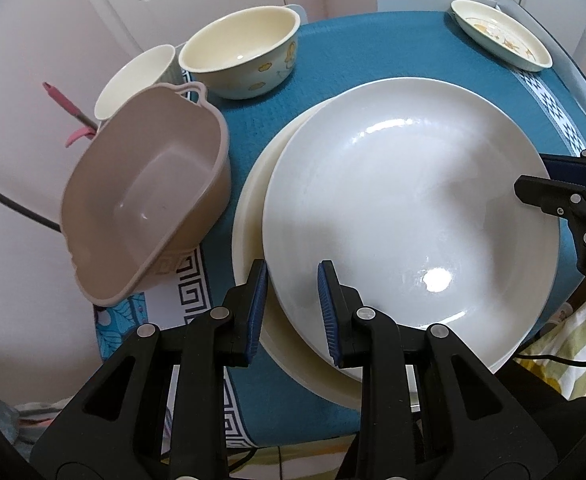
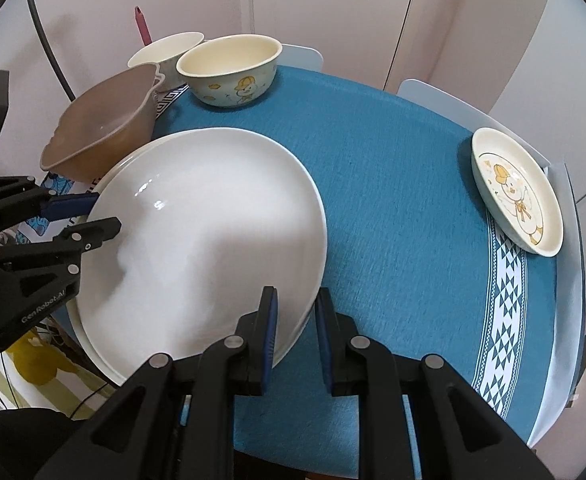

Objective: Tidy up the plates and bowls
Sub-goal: 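Lower the white plate onto the yellow plate and open both grippers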

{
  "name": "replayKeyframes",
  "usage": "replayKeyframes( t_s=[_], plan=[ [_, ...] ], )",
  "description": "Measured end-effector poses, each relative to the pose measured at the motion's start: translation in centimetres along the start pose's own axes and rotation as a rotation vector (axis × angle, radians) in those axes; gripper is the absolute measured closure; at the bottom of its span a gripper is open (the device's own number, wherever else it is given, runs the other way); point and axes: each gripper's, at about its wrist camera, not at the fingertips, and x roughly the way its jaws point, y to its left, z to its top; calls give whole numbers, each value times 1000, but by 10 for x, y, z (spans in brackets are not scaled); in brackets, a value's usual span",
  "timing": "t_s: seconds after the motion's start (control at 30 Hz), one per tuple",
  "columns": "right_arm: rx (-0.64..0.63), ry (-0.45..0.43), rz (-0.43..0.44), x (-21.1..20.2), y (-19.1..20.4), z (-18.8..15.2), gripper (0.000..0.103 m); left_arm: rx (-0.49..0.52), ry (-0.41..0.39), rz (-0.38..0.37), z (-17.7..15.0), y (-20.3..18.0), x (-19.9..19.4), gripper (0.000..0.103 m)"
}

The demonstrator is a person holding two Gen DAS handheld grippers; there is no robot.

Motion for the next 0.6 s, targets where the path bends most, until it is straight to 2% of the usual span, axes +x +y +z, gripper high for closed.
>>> replayKeyframes(
  t_s=[0.23,0.6],
  plan=[
    [-14,-9,11,-1,1,1,86,13,-11,65,-2,-4,-5,80],
    [-34,-11,13,-1,2,4,85,-30,-13,32,-4,3,-7,80]
  ],
)
